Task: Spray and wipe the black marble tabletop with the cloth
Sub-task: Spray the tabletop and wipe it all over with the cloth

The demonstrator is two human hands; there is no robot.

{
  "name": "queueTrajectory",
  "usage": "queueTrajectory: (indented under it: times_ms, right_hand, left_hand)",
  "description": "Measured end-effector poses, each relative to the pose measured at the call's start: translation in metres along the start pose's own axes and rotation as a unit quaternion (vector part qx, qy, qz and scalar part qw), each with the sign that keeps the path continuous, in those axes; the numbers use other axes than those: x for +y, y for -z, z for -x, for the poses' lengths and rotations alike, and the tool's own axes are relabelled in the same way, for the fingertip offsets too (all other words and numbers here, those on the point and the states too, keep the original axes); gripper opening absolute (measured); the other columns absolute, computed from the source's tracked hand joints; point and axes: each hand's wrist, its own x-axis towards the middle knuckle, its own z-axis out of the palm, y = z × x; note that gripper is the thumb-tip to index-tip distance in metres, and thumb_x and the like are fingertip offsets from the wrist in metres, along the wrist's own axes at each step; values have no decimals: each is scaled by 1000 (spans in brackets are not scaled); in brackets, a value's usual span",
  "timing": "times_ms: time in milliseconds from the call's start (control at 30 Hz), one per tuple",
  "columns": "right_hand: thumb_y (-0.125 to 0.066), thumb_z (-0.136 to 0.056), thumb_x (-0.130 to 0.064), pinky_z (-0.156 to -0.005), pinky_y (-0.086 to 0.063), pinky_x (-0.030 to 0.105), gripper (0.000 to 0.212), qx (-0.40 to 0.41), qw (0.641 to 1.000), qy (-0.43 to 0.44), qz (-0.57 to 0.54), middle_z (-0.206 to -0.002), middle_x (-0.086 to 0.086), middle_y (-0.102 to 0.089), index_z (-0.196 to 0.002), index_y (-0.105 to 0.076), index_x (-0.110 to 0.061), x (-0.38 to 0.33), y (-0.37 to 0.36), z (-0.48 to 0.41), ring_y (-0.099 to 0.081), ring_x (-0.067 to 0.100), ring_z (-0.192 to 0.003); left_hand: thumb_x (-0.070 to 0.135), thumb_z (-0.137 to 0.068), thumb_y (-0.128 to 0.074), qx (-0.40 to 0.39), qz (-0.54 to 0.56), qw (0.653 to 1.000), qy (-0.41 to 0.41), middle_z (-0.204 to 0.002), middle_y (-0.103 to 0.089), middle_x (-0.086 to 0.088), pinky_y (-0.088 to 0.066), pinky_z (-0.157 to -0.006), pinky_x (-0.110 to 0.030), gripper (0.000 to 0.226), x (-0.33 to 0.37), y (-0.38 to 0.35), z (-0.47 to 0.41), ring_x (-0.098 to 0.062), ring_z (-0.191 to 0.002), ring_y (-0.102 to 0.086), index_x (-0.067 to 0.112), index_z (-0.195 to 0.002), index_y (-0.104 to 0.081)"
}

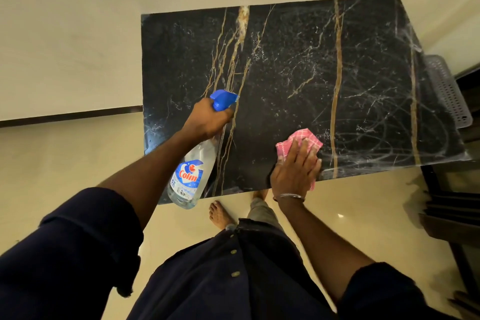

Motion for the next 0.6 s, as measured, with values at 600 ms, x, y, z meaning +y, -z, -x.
queueTrajectory:
  times_ms: [600]
  right_hand:
    - [-46,-95,-38,-117,-20,58,74,-15,958,288,-2,-162,14,-17,-157,-14,-15,-42,-11,-7,-19,38,-148]
  left_hand:
    - [18,-89,-59,27,6,1000,-7,-76,-57,-8,-50,-62,-24,23,4,9,-8,-14,-64,-56,2,-106,-58]
